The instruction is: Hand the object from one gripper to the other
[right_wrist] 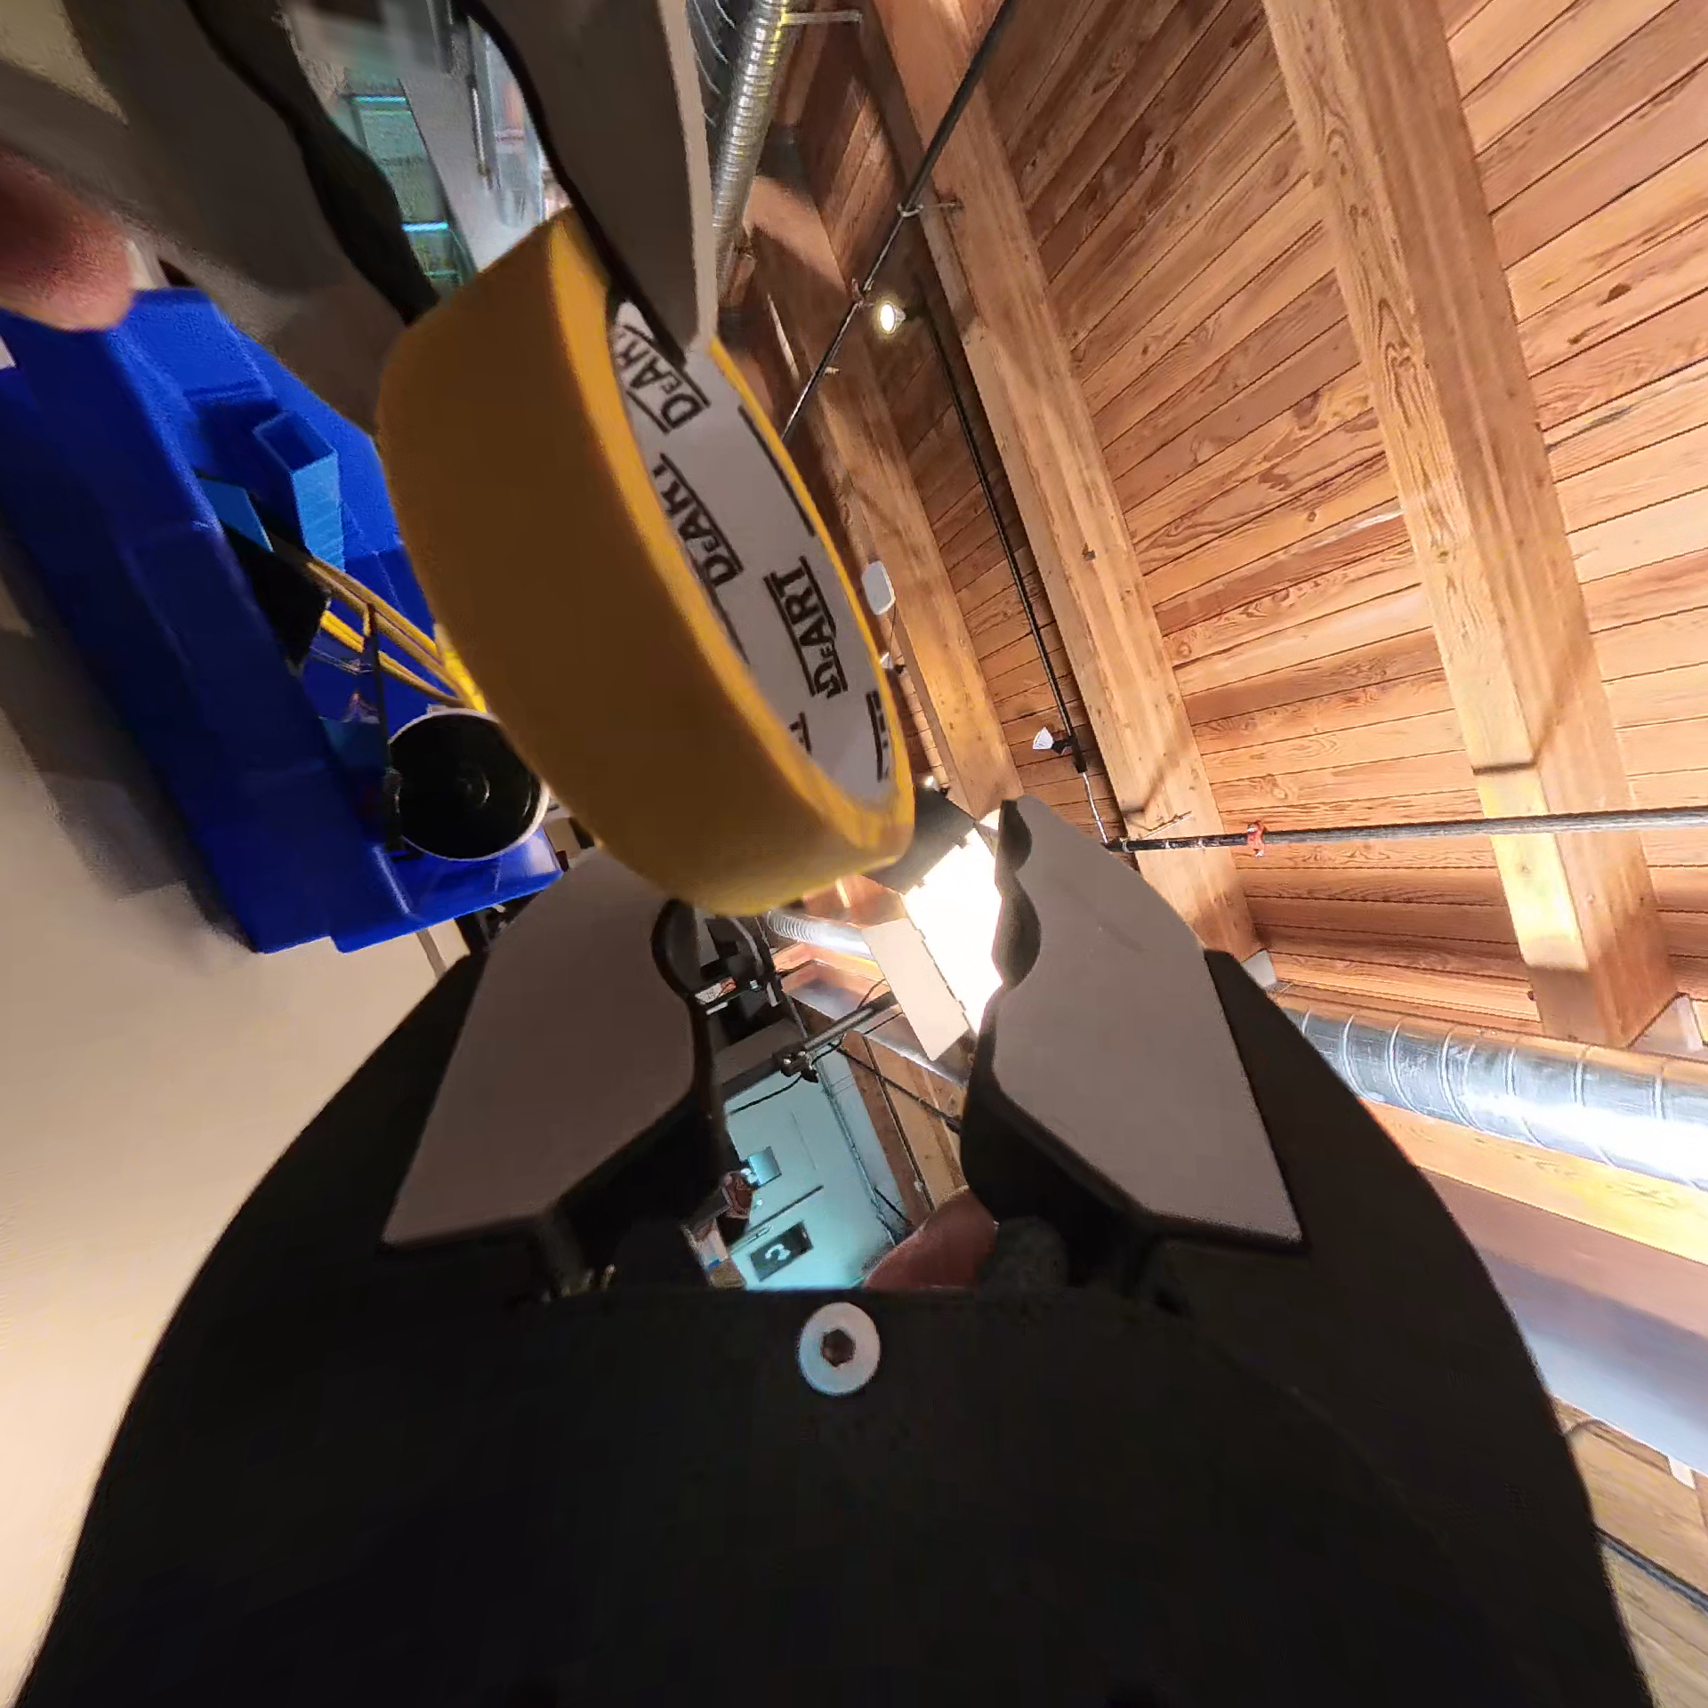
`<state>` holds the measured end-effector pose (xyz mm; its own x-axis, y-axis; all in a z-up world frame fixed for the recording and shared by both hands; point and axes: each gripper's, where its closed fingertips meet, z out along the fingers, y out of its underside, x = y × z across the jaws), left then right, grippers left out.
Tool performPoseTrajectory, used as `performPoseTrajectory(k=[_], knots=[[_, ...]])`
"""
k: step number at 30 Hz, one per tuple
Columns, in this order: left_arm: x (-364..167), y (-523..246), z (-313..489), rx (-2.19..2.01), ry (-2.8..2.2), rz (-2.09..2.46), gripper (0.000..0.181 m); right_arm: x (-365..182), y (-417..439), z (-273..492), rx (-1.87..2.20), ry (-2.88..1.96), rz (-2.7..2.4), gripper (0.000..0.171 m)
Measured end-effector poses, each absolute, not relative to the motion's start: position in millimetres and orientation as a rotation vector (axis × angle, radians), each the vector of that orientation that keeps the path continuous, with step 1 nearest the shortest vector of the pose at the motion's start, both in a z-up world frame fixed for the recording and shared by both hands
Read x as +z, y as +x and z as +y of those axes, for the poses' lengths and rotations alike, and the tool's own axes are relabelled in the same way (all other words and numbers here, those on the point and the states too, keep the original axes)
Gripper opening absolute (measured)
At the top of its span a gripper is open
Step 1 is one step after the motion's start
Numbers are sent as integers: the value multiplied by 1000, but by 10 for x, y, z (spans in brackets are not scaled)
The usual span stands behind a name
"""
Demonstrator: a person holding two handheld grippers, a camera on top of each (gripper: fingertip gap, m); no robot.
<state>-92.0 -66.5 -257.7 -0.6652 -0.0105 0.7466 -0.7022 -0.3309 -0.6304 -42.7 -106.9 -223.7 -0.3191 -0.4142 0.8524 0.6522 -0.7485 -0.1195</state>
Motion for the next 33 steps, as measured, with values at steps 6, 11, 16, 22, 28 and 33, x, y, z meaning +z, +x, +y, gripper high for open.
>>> performPoseTrajectory(k=[6, 11, 16, 22, 28, 33], knots=[[-2580, -994, -807, 2000, 891, -1438, 30, -2238, -440, -1076, -2084, -1246, -328, 41], [-2520, -968, -779, 2179, 821, -1737, 61, -2317, -327, -1089, -1904, -1362, -232, 33], [-2429, -910, -554, 2489, 636, -2285, 79, -2550, -166, -1069, -1460, -1555, -65, 33], [-2576, -727, -359, 2316, 211, -3480, 80, -2746, -166, -998, -1143, -1675, 16, 32], [-2878, -610, -434, 1673, -180, -4064, 78, -2823, -287, -849, -1155, -1711, -79, 27], [-3106, -634, -570, 1632, -150, -3930, 78, -2801, -295, -858, -1166, -1697, -86, 25]])
